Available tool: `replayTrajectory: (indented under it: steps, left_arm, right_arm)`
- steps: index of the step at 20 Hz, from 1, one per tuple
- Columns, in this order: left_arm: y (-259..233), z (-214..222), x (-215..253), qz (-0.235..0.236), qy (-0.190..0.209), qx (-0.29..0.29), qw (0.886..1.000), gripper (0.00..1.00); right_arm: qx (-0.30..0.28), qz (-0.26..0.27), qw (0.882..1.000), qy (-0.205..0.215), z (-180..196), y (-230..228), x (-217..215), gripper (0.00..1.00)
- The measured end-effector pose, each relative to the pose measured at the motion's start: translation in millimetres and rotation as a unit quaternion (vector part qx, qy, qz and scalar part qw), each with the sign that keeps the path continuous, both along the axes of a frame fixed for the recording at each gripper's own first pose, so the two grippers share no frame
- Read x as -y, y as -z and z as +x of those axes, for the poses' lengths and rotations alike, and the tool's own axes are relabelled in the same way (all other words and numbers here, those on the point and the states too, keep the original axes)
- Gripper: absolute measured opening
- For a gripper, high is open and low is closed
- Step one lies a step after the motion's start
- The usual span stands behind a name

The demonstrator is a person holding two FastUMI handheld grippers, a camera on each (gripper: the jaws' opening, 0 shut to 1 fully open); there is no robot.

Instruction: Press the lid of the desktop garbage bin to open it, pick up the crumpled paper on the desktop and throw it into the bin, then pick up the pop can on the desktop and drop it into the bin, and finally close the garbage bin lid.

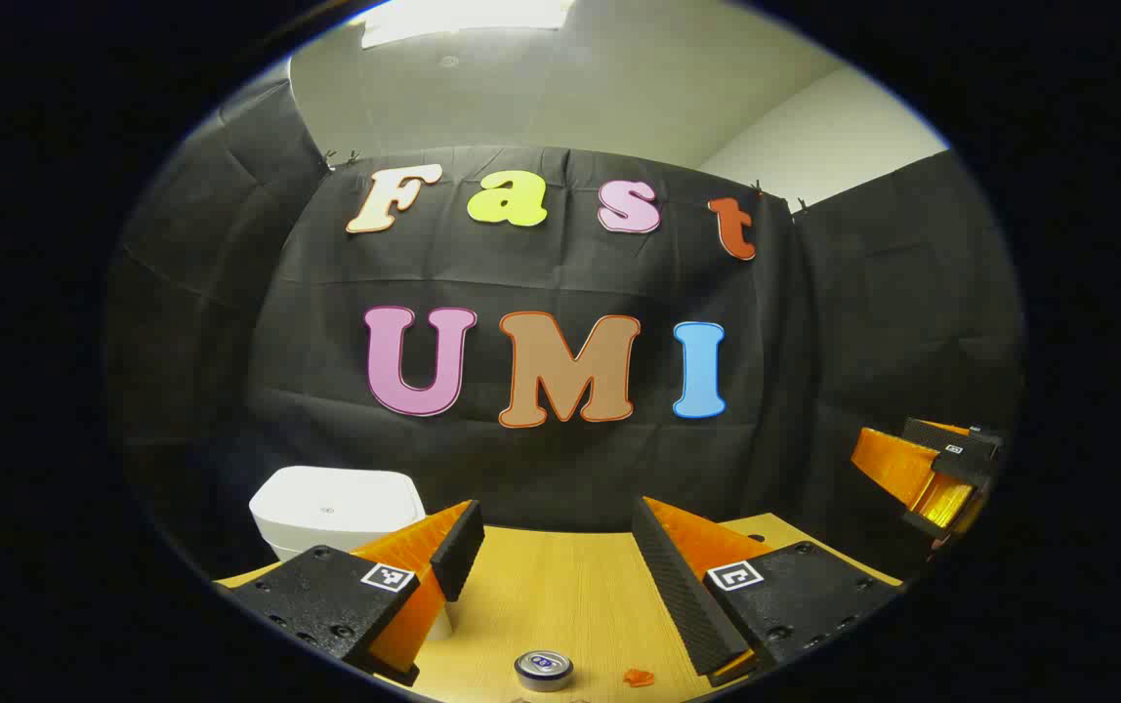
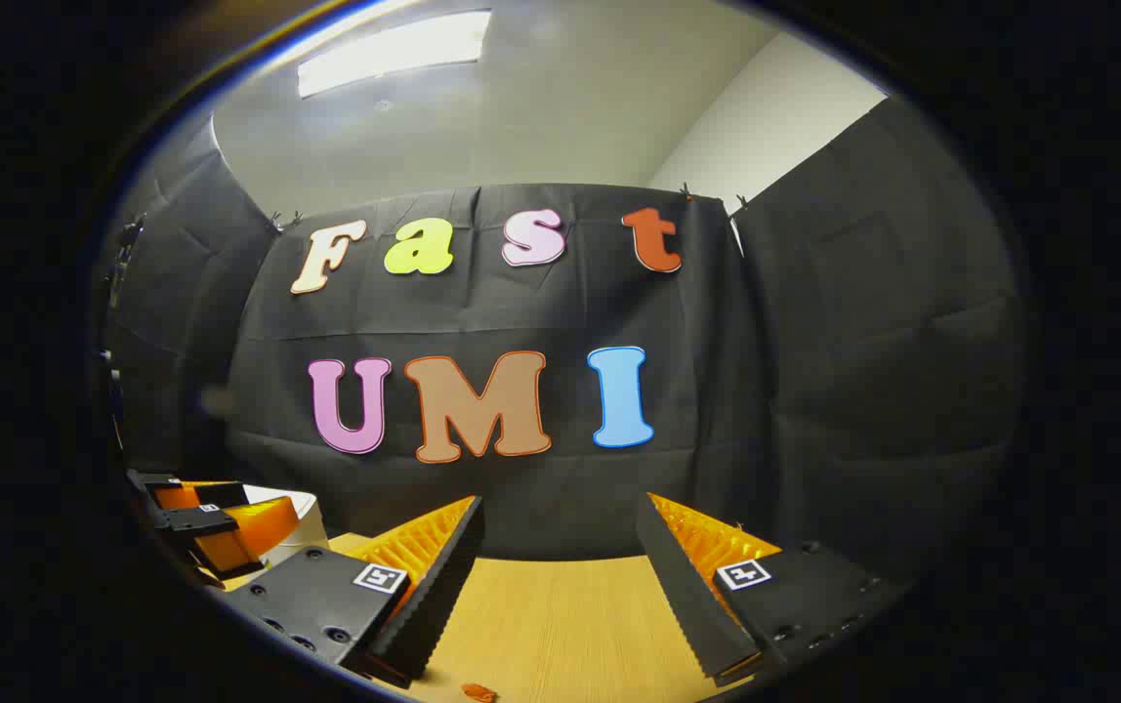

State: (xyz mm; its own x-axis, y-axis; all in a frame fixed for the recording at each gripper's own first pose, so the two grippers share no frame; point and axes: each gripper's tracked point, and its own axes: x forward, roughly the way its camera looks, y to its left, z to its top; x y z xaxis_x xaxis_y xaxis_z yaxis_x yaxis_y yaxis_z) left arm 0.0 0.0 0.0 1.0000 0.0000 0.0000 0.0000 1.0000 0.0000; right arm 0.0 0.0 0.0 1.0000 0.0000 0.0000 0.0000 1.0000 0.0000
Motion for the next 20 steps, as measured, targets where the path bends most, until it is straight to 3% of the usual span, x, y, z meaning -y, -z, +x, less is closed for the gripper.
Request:
replayTrajectory:
  steps: [12, 20]
  left_arm:
    - [-6.0, 21.8, 17.5, -0.003, 0.033, 0.018, 0.999, 0.93]
    - [-5.8, 22.6, 4.1, 0.0, 0.013, 0.021, 1.0, 0.92]
  right_arm:
    - [0.014, -0.004, 0.999, 0.03, 2.2, -7.5, 12.1, 0.98]
    - [-0.003, 0.004, 1.0, 0.027, 8.9, 2.9, 8.7, 0.99]
